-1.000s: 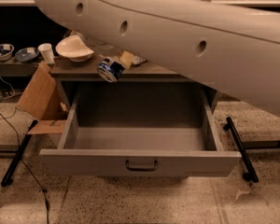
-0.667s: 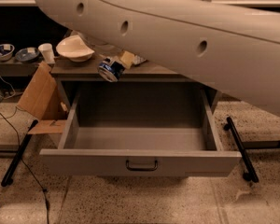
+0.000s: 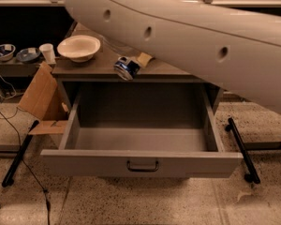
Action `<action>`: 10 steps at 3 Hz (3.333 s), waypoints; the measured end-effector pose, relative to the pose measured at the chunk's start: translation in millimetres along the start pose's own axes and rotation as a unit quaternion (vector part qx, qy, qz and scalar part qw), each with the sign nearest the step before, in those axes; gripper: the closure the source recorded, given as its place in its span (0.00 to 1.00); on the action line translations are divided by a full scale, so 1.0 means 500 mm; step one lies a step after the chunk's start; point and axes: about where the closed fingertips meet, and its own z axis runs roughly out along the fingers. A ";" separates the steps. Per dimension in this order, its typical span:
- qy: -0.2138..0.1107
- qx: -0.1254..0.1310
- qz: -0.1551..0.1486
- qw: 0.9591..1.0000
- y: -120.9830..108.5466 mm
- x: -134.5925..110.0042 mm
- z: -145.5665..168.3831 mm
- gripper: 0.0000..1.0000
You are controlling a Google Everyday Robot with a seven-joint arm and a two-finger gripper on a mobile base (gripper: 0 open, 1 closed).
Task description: Pick pepsi can from top drawer and place on counter
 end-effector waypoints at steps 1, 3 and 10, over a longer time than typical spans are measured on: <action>0.000 -0.009 0.034 0.999 0.074 0.043 0.030 1.00; 0.015 -0.016 0.073 0.997 0.135 0.140 0.057 1.00; 0.007 -0.068 0.210 0.975 0.295 0.253 0.219 0.12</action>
Offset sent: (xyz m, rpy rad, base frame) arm 0.0331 -0.1254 -0.0086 0.0797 -0.0089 -0.1917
